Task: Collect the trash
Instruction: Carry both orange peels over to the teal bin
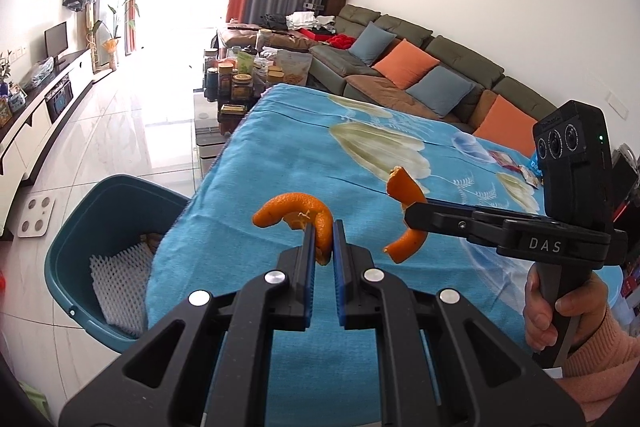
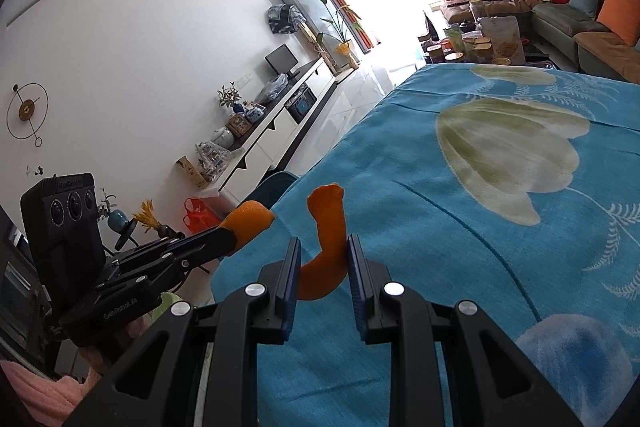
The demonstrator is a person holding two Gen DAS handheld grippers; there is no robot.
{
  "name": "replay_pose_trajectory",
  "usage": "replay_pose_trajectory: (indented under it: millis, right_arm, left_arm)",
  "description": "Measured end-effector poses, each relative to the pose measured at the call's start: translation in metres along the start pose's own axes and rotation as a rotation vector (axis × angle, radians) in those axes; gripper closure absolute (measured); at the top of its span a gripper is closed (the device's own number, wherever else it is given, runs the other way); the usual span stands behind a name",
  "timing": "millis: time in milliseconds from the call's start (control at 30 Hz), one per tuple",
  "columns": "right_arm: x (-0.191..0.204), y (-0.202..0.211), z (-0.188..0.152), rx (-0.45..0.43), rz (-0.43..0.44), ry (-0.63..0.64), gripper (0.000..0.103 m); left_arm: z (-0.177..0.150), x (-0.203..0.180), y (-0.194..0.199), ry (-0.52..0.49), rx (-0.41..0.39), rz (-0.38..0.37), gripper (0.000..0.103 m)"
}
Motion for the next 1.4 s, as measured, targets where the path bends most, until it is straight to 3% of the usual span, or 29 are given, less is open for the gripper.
replay_pose_trajectory:
  millis: [1400]
  right_arm:
    - [0.036,-0.050,0.012,0.064,0.041,0.060,0.082]
  left_arm:
    - [0.011,0.055,0.008,0.056,-0.034,0.088,0.095]
Point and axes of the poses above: each gripper's, at about its wrist camera, not at the fingertips, and y roughly against the way its jaws point, x to its left, z to its top, the point moved 9 cm from there along -y, roughly the way its jaws point
